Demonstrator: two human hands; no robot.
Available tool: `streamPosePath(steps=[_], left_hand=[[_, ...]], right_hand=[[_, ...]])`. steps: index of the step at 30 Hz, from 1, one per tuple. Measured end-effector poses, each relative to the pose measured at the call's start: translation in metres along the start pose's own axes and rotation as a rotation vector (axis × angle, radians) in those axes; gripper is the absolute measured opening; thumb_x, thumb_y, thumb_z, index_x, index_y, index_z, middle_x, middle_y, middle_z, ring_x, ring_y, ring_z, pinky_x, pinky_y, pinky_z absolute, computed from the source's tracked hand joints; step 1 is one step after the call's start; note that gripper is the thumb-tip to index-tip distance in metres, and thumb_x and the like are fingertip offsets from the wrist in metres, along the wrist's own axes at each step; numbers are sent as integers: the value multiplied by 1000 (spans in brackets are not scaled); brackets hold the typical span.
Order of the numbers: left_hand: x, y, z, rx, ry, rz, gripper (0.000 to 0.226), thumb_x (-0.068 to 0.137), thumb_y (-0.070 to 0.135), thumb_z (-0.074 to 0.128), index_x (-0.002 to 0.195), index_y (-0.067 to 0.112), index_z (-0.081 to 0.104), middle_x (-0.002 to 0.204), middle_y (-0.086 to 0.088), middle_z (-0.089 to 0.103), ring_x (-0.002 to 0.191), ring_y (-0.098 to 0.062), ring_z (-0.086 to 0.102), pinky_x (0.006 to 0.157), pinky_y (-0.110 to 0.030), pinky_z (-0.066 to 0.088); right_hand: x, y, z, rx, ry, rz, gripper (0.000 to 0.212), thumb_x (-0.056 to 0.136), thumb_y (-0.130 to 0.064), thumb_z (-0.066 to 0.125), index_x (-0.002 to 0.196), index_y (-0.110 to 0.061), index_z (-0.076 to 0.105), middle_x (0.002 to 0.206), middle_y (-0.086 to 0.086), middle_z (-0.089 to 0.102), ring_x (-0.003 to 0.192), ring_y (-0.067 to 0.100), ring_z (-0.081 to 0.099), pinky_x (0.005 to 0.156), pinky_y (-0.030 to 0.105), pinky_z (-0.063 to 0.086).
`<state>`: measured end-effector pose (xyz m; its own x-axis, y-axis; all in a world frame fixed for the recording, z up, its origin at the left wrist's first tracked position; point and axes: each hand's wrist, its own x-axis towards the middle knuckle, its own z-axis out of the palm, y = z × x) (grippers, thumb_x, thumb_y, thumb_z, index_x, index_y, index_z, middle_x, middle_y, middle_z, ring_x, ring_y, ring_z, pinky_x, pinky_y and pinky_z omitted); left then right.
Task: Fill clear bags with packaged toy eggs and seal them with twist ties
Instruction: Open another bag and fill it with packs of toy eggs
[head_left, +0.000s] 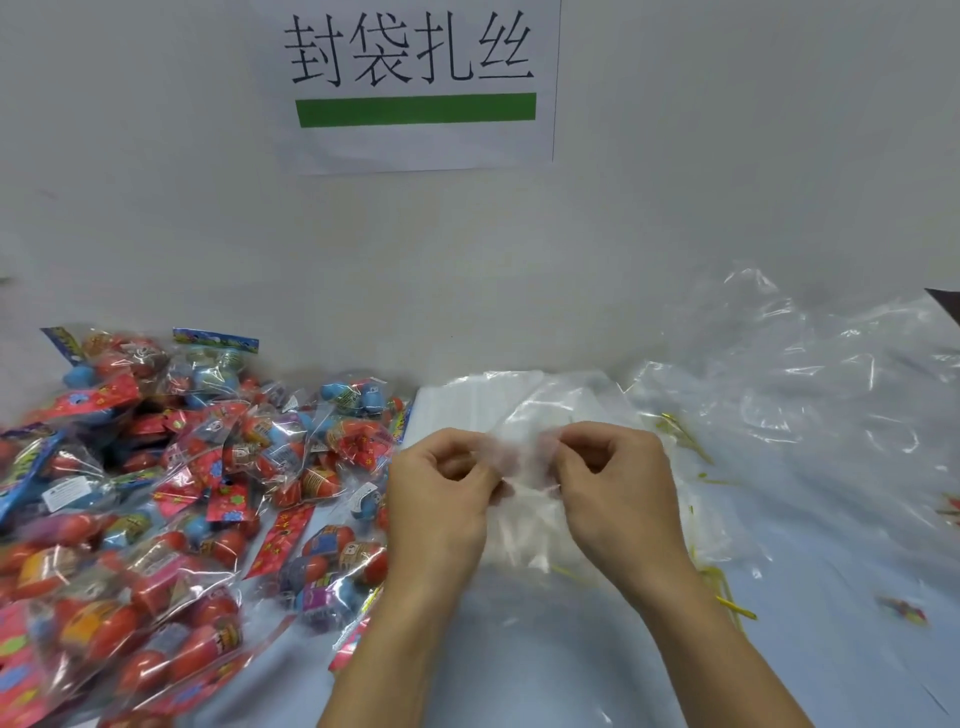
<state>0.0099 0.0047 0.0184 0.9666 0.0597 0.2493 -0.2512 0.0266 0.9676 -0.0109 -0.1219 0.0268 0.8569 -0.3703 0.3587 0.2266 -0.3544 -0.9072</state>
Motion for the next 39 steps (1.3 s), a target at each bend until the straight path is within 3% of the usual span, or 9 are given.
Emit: streamPosePath(steps=[5,8,14,19,26,29,33,36,39], left_hand=[[13,-2,-23,86,341,16,23,82,-3,73,71,17,72,65,0,73,58,-11,68,52,-18,50],[13,-3,-24,176,454,83,21,86,6,72,74,22,68,70,5,69,72,-15,67,58,-17,47],[7,-2,-9,-23,152,-16,19,87,10,71,94,18,56,89,-4,69,84,-22,70,71,-37,58],[0,2,-1,163,29,180,31,80,4,78,71,14,50,61,12,50,56,0,47,55,-12,40],[0,7,-7,463,507,572,45,68,-24,54,66,19,42,66,4,42,61,-2,38,58,-12,32],[-1,5,-2,388,347,528,37,79,-16,57,89,19,50,92,1,53,88,6,51,74,-4,39],[-5,-2,3,243,-58,263,56,83,5,70,121,36,43,116,12,55,102,0,57,78,-16,51],[-5,-5,6,222,-96,202,60,81,17,71,128,38,41,117,17,55,100,0,59,78,-21,54],[-3,-7,10,206,-10,183,41,88,9,68,117,33,52,99,10,63,86,-3,61,69,-16,50]], right_hand=[[15,11,-29,-149,364,32,25,91,-5,63,75,-24,65,68,-13,66,70,10,65,61,6,40],[16,13,-30,-82,308,57,18,94,-7,61,84,-20,67,74,-7,68,72,10,65,66,22,48],[4,3,-17,144,-18,151,13,90,-17,61,98,-27,59,99,-1,67,91,17,68,78,37,54],[-2,3,-8,30,-225,86,49,81,-13,73,121,-36,53,98,-9,68,75,-4,63,66,7,46],[8,6,-18,-135,409,-53,34,73,8,60,84,-24,59,70,-7,53,67,11,52,58,14,37],[10,9,-18,-125,387,-26,26,79,3,59,87,-21,57,82,-10,57,80,23,55,69,31,37],[7,9,-9,-75,293,-15,17,84,0,57,88,-17,56,82,-6,60,79,19,56,64,22,39],[4,7,-6,-11,219,-31,23,82,3,59,85,-20,53,81,-3,58,65,2,53,57,10,41],[1,4,0,22,65,-33,30,80,4,67,85,-22,52,78,-10,54,56,3,48,53,14,41]])
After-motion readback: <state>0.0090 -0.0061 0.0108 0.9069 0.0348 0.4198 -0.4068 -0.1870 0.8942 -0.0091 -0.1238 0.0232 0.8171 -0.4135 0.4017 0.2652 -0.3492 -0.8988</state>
